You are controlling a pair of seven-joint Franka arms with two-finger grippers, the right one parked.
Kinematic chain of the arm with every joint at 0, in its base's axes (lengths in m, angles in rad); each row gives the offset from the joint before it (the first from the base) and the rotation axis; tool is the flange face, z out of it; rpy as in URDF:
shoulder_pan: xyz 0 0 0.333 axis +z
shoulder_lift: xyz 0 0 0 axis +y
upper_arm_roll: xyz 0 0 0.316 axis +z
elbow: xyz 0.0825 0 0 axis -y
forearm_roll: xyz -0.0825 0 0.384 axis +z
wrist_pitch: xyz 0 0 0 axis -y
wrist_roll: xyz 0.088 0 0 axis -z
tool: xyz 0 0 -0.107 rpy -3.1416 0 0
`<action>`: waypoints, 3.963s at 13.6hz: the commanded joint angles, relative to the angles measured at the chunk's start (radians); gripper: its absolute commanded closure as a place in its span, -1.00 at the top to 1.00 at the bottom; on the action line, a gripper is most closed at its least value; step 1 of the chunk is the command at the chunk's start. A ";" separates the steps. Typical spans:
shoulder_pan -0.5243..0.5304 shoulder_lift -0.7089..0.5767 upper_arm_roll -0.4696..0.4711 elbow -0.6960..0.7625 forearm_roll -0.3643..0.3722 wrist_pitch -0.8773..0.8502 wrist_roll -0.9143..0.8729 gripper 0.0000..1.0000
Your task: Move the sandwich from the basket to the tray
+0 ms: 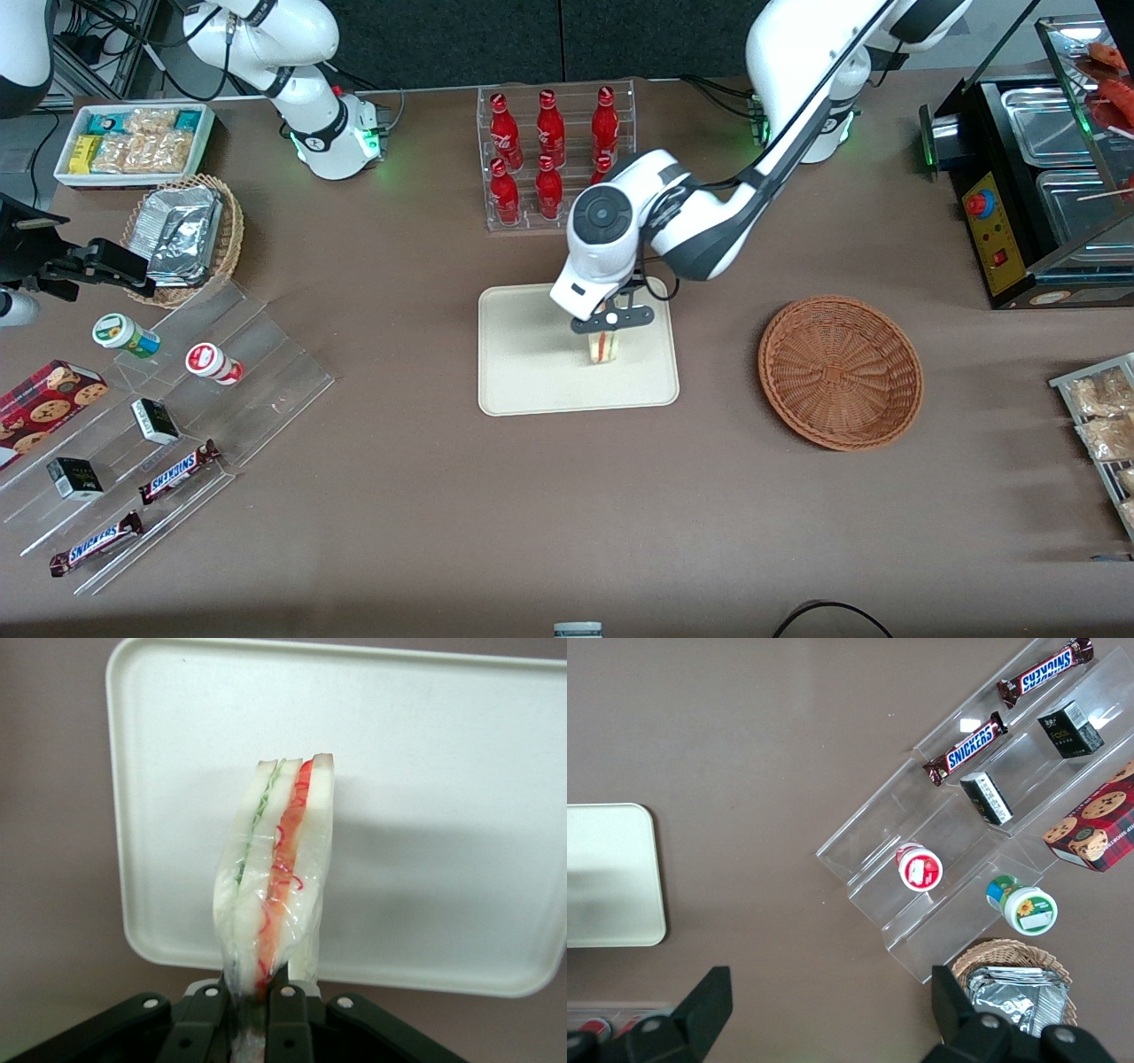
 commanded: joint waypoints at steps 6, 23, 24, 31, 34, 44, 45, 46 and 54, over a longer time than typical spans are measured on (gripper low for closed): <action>-0.075 0.090 0.009 0.039 0.116 0.049 -0.123 -1.00; 0.003 -0.009 0.010 0.199 0.067 -0.164 -0.214 1.00; 0.026 -0.040 0.010 0.197 0.055 -0.191 -0.214 1.00; 0.188 -0.201 0.006 0.199 0.033 -0.397 -0.163 1.00; 0.277 -0.268 0.007 0.198 -0.023 -0.504 0.028 1.00; 0.453 -0.432 0.160 0.188 -0.141 -0.693 0.596 1.00; 0.437 -0.452 0.212 0.186 -0.157 -0.714 0.662 1.00; 0.422 -0.468 0.248 0.185 -0.158 -0.748 0.720 1.00; 0.413 -0.631 0.423 0.050 -0.168 -0.782 1.044 1.00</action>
